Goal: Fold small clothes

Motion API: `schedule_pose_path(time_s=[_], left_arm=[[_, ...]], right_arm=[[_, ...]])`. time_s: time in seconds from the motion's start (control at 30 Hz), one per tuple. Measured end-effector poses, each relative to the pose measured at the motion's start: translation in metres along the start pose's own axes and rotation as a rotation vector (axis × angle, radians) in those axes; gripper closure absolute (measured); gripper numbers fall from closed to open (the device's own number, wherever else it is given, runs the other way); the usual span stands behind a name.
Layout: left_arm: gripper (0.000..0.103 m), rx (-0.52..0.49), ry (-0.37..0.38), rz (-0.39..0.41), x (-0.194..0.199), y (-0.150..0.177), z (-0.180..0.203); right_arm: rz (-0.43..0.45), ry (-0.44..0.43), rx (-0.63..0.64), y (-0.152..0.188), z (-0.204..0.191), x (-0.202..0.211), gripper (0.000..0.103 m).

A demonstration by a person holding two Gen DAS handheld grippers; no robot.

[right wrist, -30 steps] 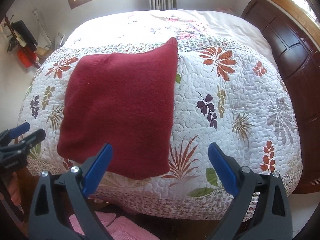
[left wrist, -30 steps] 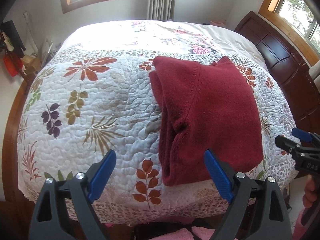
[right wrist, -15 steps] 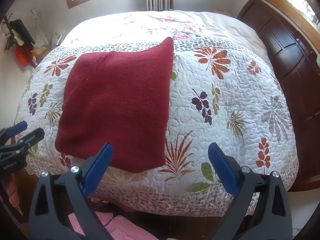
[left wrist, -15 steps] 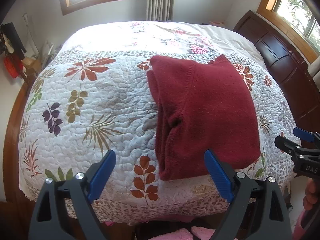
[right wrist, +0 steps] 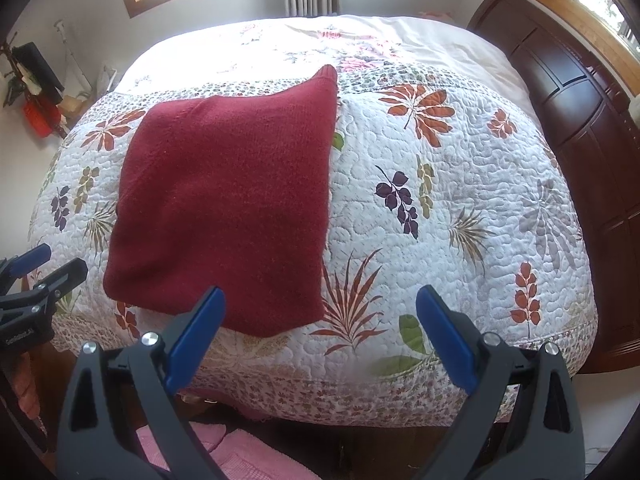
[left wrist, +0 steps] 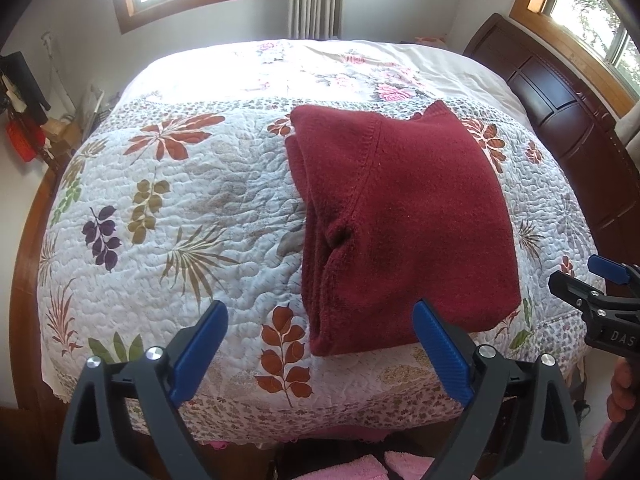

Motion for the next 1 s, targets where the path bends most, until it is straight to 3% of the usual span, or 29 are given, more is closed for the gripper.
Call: schedule_pose_path(time_s=[0.67, 1.0], left_arm=[[0.009, -0.002, -0.001, -0.012, -0.0048, -0.0005, -0.0062], [0.008, -0.003, -0.002, -0.017, -0.0067, 0.0000, -0.0081]], right_arm=[[0.015, -0.002, 0.011, -0.0036, -0.0092, -0.0015, 0.007], [-0.022, -0.011, -0.027, -0.0024, -0.0042, -0.0089, 0.007]])
Point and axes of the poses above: each gripper's, at about its wrist camera, not at the fingertips, and x roughly against the way its jaws point, z to its right, y to its underside, the point moved 4 cm from there along -x, roughly the way its jaws point, and after that the axes turned 3 degrees about x, right-handed, at the moved point
